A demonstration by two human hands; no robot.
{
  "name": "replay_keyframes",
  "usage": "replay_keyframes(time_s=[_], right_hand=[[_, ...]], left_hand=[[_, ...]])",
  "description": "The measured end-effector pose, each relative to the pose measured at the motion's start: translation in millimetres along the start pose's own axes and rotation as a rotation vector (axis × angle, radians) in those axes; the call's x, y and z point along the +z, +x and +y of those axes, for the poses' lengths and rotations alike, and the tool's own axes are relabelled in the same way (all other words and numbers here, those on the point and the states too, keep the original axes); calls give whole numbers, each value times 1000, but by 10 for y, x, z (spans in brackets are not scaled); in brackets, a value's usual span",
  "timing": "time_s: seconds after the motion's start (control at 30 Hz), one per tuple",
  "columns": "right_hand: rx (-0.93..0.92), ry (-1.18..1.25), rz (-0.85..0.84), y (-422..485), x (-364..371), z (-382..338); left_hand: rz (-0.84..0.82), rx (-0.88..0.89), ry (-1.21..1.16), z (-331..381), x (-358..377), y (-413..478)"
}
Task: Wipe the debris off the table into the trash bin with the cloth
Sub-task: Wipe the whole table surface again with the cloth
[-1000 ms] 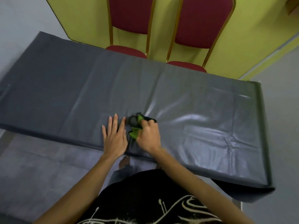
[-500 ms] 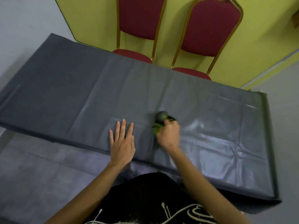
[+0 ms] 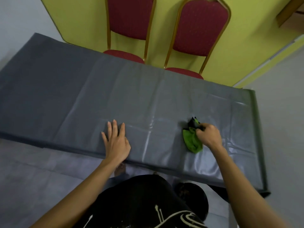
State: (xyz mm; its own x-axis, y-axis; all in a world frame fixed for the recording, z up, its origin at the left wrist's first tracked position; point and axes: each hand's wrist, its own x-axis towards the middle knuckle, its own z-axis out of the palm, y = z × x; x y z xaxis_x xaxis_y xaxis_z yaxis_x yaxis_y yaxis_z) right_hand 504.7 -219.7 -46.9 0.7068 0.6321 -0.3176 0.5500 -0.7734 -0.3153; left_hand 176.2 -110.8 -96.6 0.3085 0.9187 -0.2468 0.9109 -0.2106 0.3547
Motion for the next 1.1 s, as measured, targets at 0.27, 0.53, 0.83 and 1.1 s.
replay_keyframes(time_s=[0.27, 0.53, 0.83, 1.1], right_hand=[[-241, -91, 112, -616, 641, -421], [24, -19, 171, -195, -60, 881], [131, 215, 233, -308, 147, 620], [-40, 49, 103, -603, -42, 1109]], left_hand=[[-162, 311, 19, 1009, 218, -161], [-196, 434, 139, 924, 468, -265], [-223, 318, 18, 1613, 586, -415], [-15, 410, 160, 1665, 1034, -504]])
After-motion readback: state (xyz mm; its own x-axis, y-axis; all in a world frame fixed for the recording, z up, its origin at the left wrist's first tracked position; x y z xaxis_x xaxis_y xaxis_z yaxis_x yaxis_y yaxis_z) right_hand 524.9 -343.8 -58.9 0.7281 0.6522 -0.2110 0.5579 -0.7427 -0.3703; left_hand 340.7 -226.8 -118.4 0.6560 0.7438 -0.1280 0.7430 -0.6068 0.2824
